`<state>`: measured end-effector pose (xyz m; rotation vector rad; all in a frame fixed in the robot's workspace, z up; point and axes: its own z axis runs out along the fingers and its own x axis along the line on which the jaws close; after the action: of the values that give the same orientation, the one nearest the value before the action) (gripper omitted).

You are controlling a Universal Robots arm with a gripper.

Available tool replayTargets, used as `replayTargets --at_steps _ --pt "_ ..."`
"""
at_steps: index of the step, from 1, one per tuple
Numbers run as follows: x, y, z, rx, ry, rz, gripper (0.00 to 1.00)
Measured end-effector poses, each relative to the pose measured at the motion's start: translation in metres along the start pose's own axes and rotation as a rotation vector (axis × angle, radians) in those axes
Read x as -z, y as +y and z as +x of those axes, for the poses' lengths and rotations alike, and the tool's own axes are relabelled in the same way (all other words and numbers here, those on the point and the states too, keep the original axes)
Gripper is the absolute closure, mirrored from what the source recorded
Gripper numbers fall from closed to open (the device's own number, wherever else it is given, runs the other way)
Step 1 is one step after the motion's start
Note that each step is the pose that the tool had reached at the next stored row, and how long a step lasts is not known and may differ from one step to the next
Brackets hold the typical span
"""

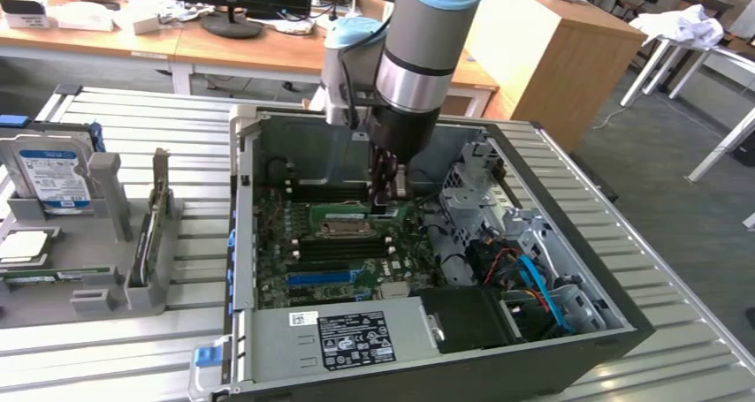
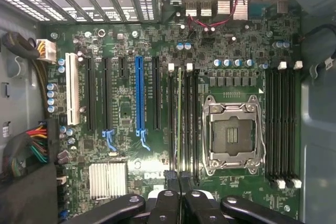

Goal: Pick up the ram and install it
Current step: 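Insert the ram into the slot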

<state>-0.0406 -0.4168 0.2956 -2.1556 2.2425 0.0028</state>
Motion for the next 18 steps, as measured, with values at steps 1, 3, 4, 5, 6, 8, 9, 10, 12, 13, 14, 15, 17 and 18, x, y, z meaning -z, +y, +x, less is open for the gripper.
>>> replayTargets --at_steps 1,3,4,5,6,8,9,10,12,13,14,15,17,18 --pt "-0.0010 0.0000 0.000 0.000 0.0000 0.0000 0.88" --pt "-0.0029 0.0001 0.000 0.000 -0.0001 0.0001 0.88" --pt "-0.0039 0.0001 0.000 0.000 -0.0001 0.0000 0.88" --pt "-0.0049 0.0001 0.000 0.000 -0.0001 0.0000 0.88" --pt "-0.0059 0.0001 0.000 0.000 -0.0001 0.0000 0.88" --pt "-0.0079 0.0002 0.000 0.000 0.0000 0.0000 0.88" --pt "-0.0089 0.0002 0.000 0.000 0.0000 0.0000 0.88" --pt "-0.0099 0.0002 0.000 0.000 -0.0001 0.0000 0.88" --pt "-0.0120 0.0002 0.000 0.000 -0.0002 0.0001 0.88" --pt "-0.0130 0.0003 0.000 0.000 -0.0001 0.0001 0.88" --pt "-0.0142 0.0003 0.000 0.000 -0.0001 0.0001 0.88" --pt "-0.0152 0.0003 0.000 0.000 -0.0001 0.0000 0.88" --pt "-0.0174 0.0004 0.000 0.000 0.0000 0.0000 0.88" --pt "-0.0185 0.0004 0.000 0.000 0.0000 0.0000 0.88"
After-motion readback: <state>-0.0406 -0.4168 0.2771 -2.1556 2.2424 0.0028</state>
